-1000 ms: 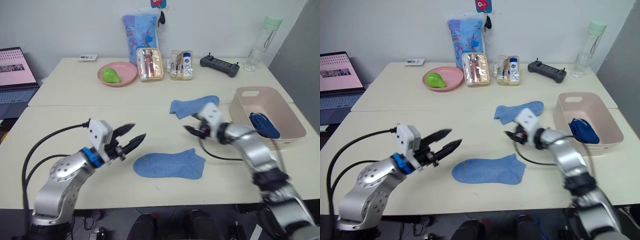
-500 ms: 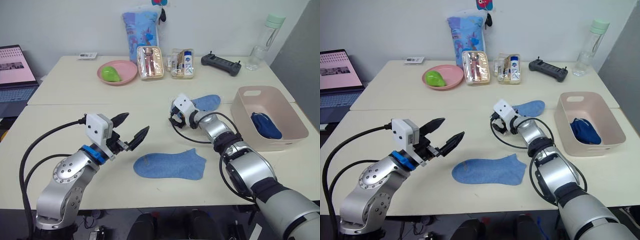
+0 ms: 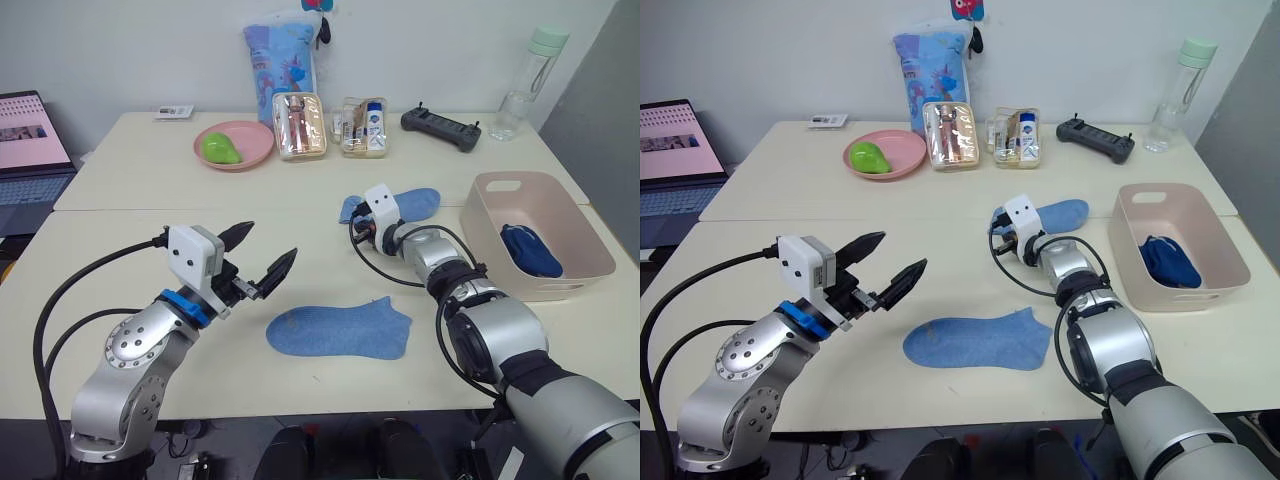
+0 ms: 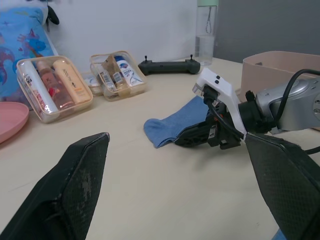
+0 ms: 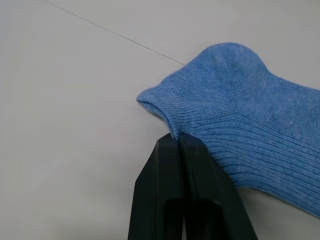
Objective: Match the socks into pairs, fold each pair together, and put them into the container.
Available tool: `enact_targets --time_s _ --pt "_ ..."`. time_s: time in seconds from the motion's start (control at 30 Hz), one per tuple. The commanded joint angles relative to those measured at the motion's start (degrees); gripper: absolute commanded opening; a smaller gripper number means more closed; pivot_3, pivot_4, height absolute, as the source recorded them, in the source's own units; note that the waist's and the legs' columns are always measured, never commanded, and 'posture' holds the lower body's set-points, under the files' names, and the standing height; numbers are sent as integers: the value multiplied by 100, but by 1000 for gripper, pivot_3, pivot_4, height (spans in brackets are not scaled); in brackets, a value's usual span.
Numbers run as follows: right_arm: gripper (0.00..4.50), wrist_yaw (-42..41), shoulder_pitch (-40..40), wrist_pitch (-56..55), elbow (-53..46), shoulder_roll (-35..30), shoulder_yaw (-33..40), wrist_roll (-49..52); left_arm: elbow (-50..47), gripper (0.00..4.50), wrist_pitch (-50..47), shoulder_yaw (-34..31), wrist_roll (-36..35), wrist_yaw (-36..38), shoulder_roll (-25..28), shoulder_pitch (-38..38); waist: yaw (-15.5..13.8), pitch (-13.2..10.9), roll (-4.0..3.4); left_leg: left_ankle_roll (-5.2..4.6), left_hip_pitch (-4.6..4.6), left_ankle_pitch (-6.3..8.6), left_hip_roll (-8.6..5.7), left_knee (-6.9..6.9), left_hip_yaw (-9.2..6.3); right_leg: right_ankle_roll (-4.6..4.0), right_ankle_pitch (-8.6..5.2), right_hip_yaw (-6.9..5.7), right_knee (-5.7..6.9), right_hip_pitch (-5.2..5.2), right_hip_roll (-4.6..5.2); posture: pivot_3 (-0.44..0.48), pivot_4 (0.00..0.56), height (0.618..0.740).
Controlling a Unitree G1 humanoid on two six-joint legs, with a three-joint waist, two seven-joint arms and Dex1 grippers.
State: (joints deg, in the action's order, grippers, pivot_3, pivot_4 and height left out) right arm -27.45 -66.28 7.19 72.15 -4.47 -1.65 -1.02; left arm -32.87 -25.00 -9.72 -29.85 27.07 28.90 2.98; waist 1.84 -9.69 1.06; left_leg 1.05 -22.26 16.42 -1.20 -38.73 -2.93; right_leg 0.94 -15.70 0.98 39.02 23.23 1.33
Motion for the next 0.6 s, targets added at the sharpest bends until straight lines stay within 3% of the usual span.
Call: enact_targets --time_s 0.03,0.1,0.17,0.33,0.43,0.5,0.6 --pt "41 -693 -28 -147 -566 -59 -138 -31 -52 4500 21 -19 4 93 85 52 1 0 0 0 0 0 0 0 0 0 0 -1 0 0 0 0 150 740" --pt "41 -1460 282 -28 -1408 -208 -431 -49 -14 4500 -54 -118 -70 192 202 54 0 0 0 0 0 0 1 1 -1 0 0 -2 0 1 -1 0 150 740" --pt "41 -2772 1036 432 -3357 -695 -939 193 35 4500 -359 -371 -423 473 511 113 -27 -2 -2 -1 -3 0 1 1 -9 0 0 -7 -3 0 -1 0 150 740" --pt "41 -4317 2471 1209 -6634 -1917 -1329 944 243 4500 -1072 -595 -1141 1306 1317 123 -55 -5 -8 -2 -22 1 -1 -3 -25 3 -1 -17 -9 5 2 0 150 740" --pt "41 -4885 3071 1746 -7881 -2639 -1362 1458 487 4500 -1403 -510 -1500 1599 1519 449 -33 -8 -12 -2 -16 1 -1 -2 -24 3 -2 -16 -6 3 3 0 150 740" --pt "41 -5291 3457 1758 -8551 -3103 -1362 1755 845 4500 -1317 -45 -1202 1878 1566 893 -50 -10 -10 -2 -13 1 0 -2 -28 3 -2 -22 -4 0 2 0 150 740" --pt "41 -5394 3715 1529 -8802 -3455 -1490 1694 1479 4500 -1018 560 -683 2094 1360 1435 -15 -10 -10 -2 -10 1 -2 -3 -31 3 -2 -23 -4 -5 -2 0 150 740"
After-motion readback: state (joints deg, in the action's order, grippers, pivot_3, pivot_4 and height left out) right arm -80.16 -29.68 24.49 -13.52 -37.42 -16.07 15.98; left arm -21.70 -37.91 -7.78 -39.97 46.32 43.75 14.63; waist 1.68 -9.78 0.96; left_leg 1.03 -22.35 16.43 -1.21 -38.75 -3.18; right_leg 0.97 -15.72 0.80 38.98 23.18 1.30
